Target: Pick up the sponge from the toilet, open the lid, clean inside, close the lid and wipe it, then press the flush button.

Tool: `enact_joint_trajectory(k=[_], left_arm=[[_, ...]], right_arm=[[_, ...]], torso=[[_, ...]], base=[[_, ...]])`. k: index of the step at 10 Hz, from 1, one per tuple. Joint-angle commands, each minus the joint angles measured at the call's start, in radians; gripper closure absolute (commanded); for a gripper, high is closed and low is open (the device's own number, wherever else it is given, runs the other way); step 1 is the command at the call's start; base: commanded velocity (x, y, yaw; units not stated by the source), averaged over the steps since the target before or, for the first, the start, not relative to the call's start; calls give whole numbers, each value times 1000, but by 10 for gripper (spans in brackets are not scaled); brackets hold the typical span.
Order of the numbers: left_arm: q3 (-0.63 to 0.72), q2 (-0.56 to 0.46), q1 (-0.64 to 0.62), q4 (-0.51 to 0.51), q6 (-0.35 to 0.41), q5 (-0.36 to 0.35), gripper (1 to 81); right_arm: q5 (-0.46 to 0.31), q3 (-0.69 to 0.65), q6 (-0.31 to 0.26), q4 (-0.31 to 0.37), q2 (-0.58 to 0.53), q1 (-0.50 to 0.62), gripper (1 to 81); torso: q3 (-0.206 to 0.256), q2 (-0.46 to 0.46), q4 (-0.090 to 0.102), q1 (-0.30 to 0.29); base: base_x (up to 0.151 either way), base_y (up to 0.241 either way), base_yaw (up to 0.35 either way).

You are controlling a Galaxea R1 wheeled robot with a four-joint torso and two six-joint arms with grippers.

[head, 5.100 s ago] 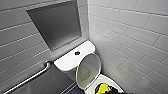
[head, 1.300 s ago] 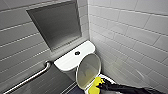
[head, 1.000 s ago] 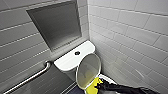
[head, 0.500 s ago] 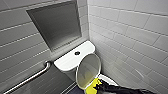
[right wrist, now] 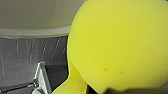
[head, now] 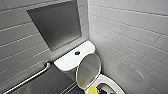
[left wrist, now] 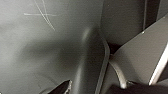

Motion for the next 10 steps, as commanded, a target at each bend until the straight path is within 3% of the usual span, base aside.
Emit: enact_joint_trajectory(k=[1,6,10], left_arm=[[3,0,0,3,1,83,10],[3,3,0,3,1,81,10],[3,3,0,3,1,78,10]], right_arm=[[-11,70,-2,-6,-38,112,811],[35,133,-2,-2,-147,93,811],[35,131,-2,2,-150,87,811]], torso=[[0,0,0,0],[0,0,0,0],[0,0,0,0]], base=[[0,0,0],[0,0,0],[0,0,0]])
